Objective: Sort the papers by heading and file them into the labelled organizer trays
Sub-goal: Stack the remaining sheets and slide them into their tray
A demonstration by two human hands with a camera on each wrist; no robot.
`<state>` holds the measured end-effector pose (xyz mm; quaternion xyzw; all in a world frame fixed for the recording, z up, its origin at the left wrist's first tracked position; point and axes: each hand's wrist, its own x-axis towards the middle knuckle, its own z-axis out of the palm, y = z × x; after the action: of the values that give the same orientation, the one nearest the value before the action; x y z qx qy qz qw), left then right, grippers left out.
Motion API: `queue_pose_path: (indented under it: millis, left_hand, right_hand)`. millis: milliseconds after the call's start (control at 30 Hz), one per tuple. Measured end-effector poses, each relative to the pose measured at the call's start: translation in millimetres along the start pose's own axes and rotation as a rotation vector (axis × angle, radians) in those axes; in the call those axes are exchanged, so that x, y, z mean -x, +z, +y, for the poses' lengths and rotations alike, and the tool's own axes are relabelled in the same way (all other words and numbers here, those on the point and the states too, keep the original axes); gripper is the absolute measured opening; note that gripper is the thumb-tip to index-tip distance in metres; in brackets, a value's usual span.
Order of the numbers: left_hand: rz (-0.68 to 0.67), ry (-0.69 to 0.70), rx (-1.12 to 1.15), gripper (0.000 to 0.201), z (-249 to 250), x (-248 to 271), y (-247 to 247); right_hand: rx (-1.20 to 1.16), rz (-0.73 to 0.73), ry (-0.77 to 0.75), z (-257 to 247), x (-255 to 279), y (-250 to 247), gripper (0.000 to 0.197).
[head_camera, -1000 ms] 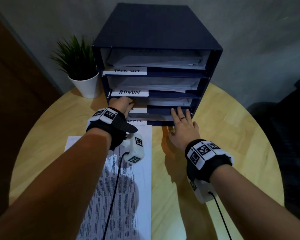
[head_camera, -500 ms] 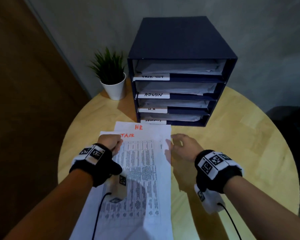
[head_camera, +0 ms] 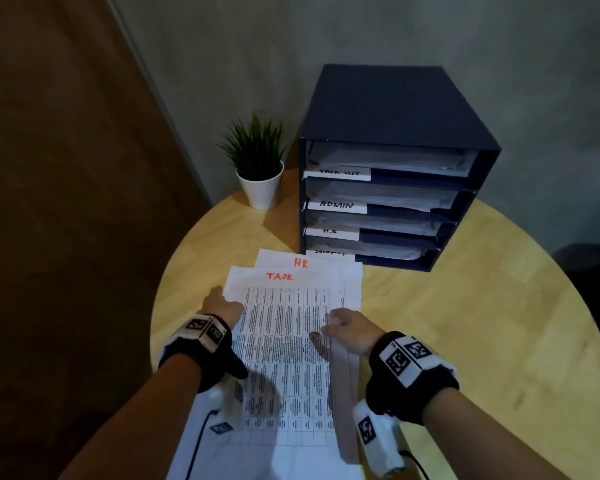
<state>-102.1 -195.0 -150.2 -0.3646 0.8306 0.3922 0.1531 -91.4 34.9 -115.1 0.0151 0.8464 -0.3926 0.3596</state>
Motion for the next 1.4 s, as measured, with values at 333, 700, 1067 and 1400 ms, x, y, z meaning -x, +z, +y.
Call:
queue_pose_path:
  millis: [333, 700, 1067, 1400]
  left_hand:
    - [0.019, 0.021, 0.008, 0.065, 15, -37, -10]
    - [0.238, 0.311, 0.207, 0.023, 26, -15, 1]
    - [-0.089, 0.497, 0.723, 0.020, 40, 44, -54]
    - [-0.237, 0.375, 0.943, 0.026, 57, 74, -80]
  right_hand:
    - [0.230, -0.022, -0.025, 3, -6, -12, 0.048]
    - [0.482, -0.006, -0.006, -12, -5, -16, 0.037]
    - [-0.342, 0.299, -0.130, 19, 10, -6, 0.086]
    - [-0.515, 0.197, -0.141, 10, 43, -21, 0.008]
